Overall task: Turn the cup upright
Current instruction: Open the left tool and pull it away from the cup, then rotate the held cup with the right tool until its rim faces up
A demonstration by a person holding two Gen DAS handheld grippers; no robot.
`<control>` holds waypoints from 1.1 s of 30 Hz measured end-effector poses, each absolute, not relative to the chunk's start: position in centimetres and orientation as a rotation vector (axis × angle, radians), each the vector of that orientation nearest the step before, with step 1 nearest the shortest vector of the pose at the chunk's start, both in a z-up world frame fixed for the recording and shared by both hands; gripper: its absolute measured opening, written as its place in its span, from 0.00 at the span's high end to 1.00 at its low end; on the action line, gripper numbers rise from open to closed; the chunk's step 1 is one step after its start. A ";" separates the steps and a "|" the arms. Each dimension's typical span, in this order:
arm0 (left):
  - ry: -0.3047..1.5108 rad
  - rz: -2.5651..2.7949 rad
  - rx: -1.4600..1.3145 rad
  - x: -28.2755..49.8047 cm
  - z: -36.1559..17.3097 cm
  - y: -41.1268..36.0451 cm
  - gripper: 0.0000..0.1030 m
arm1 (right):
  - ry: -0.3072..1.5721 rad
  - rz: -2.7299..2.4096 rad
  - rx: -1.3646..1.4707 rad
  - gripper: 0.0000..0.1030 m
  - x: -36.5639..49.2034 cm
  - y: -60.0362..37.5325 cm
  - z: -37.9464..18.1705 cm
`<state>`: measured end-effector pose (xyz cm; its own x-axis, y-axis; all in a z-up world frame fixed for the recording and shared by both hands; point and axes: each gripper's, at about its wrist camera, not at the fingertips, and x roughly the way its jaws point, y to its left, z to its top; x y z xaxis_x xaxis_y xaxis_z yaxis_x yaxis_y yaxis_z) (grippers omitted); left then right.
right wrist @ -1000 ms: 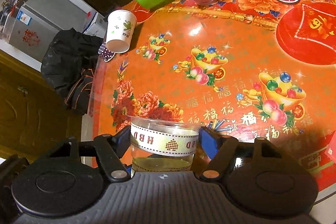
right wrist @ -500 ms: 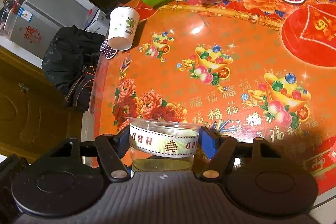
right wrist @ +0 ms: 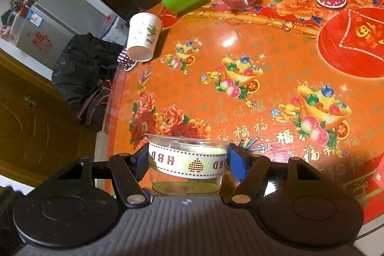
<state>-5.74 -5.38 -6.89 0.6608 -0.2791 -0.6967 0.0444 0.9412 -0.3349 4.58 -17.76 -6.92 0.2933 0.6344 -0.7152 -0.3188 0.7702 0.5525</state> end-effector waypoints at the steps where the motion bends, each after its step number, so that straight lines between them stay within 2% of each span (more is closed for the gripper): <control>1: 0.817 -0.180 -0.317 -6.5 -6.6 -4.5 0.03 | 1.083 0.650 0.333 0.34 4.4 -18.0 -6.7; 7: 0.682 -0.101 -0.413 -9.4 -4.8 0.8 0.03 | 0.793 0.590 0.242 0.35 0.7 -19.2 -3.4; 13: 0.589 -0.098 -0.474 -10.2 -3.8 3.0 0.03 | 0.295 0.504 0.029 0.36 -7.0 -19.3 -1.0; 24: 0.570 -0.118 -0.545 -10.3 -5.4 3.7 0.03 | -0.075 0.406 -0.033 0.35 -10.5 -17.6 -12.0; 30: 0.559 -0.113 -0.553 -10.7 -5.8 3.7 0.03 | -0.222 0.321 -0.100 0.35 -11.2 -15.5 -13.7; 33: 0.557 -0.109 -0.551 -10.6 -5.9 3.8 0.03 | -0.215 0.350 -0.062 0.34 -10.9 -15.6 -13.6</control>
<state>-10.61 3.79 -5.95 0.8469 -0.2438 -0.4725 -0.0474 0.8505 -0.5238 -10.94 -15.61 -13.63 0.9169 0.3463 0.1982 -0.3333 0.9378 -0.0968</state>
